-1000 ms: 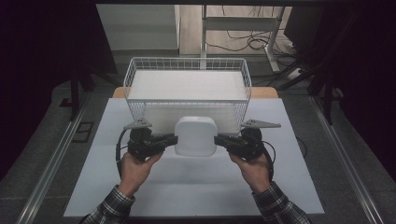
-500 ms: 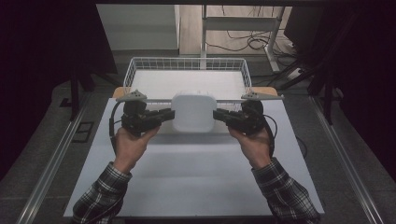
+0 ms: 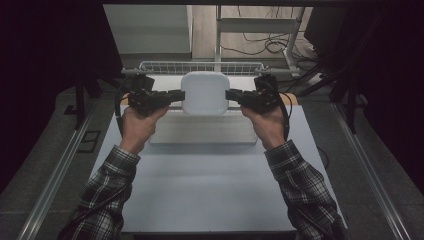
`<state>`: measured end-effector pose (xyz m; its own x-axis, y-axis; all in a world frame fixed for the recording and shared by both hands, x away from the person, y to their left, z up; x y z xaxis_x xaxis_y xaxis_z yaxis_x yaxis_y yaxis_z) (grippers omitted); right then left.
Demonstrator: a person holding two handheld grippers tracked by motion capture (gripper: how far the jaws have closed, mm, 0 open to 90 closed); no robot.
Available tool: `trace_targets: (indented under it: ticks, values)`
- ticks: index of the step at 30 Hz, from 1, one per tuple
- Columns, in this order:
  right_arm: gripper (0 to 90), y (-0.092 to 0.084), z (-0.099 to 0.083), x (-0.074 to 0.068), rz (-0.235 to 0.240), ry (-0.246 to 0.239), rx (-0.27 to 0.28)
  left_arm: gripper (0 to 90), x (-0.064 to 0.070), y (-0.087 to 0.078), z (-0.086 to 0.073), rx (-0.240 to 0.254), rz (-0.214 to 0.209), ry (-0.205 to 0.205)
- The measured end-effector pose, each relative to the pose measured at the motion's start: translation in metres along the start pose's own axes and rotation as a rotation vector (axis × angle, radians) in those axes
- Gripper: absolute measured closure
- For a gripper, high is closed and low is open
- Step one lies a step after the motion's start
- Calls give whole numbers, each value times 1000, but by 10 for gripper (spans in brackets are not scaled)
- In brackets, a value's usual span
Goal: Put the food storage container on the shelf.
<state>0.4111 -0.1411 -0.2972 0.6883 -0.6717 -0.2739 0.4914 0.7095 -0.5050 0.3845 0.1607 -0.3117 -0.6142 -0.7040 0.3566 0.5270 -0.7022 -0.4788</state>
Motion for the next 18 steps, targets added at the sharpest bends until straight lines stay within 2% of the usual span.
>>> trace_targets:
  ticks: [8, 13, 18]
  values:
    - [775, 15, 13, 13, -24, 37, -22, 786, -15, 15, 15, -31, 18, -36]
    - [771, 19, 17, 18, -20, 56, -34, 772, -20, 20, 16, -29, 11, -53]
    - [750, 23, 21, 22, -12, 79, -35, 708, -22, 23, 19, -23, -1, -55]
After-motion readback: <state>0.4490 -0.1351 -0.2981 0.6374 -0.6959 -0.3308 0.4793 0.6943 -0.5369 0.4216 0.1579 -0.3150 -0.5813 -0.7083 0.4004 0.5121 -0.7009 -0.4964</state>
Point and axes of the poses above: each handheld gripper's, and its own axes: y roughly forward along the jaws, z roughly out of its top, x roughly to its right, the point moved 1 cm from there along y, roughly forward along the jaws, and after that the axes turned 6 degrees about -x, right-handed, at the moved point
